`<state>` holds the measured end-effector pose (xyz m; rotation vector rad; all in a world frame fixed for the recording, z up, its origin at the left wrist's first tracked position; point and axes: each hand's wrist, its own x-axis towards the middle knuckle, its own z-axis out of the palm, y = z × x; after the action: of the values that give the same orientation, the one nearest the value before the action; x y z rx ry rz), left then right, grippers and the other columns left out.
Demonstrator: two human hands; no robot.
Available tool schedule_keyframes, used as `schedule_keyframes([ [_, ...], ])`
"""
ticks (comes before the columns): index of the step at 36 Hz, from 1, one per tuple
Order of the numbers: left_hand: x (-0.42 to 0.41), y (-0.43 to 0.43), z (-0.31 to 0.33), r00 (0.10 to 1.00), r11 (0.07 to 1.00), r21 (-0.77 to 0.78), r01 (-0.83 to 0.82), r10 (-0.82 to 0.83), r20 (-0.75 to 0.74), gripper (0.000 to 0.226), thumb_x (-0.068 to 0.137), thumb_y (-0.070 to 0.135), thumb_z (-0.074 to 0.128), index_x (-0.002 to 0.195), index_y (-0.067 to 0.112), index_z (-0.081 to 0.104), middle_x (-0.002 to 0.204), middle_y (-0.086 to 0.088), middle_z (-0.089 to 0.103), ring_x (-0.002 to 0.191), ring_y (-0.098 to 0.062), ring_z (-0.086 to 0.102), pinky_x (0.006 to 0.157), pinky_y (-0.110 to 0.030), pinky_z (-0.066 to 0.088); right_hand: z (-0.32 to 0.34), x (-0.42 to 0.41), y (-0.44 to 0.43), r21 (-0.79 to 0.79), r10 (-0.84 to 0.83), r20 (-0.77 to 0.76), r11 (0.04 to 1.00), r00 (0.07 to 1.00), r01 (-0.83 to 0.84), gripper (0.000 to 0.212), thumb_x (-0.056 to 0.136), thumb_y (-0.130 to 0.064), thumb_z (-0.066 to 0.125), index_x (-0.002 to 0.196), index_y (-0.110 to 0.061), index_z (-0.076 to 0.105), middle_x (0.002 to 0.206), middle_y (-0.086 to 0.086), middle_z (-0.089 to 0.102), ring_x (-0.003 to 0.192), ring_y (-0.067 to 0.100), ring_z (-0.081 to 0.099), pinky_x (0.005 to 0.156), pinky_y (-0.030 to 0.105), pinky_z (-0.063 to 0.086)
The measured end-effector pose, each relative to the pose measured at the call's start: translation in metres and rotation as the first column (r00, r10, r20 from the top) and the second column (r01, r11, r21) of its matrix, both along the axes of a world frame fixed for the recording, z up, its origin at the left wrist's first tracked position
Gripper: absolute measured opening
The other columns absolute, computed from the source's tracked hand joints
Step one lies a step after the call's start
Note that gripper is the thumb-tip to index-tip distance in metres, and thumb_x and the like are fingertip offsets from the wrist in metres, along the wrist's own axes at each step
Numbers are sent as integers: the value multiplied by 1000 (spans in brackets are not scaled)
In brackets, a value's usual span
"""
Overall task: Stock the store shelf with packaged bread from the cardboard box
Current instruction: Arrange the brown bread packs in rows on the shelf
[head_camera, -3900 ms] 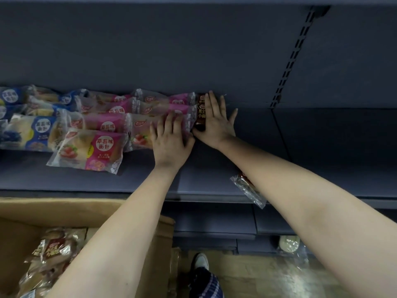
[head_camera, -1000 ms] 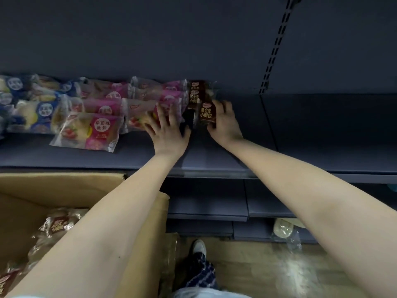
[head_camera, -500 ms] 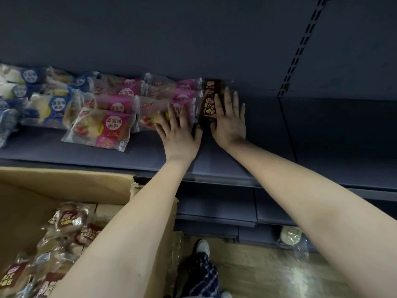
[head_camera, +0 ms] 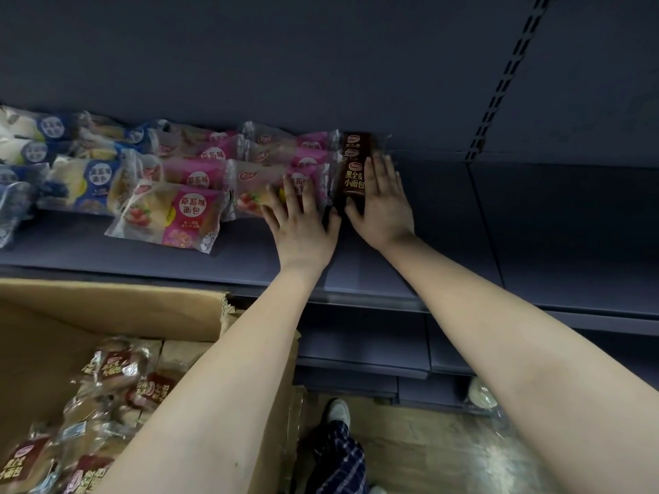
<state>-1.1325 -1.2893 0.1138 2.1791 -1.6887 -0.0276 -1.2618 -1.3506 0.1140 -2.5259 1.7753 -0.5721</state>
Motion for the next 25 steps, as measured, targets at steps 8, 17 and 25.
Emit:
schedule_keyframes([
  [8,1,-2,-2,1000,1000,12,0,0,9,73,96,51,35,154,14,8,160,-15,-2,145,-41,-10,117,-55,-2,-2,0,-2,98,-11,-80,995,997,19,71,95,-56,29,151,-31,-6,158,-3,-18,145,19,-20,112,56,-11],
  [17,1,0,4,1000,999,53,12,-12,5,76,96,53,34,154,16,1,160,-15,-7,145,-40,-14,116,-55,-5,5,0,4,61,-33,-55,997,998,37,69,96,-54,25,151,-30,-9,158,-3,-19,145,19,-19,113,58,-10],
  [25,10,29,15,999,999,35,-33,33,-16,78,93,50,41,154,19,3,160,-16,-4,145,-41,-8,116,-54,-5,19,-14,35,43,-86,38,996,996,85,72,97,-49,26,151,-17,-9,160,-1,-12,146,17,-12,115,55,-8],
])
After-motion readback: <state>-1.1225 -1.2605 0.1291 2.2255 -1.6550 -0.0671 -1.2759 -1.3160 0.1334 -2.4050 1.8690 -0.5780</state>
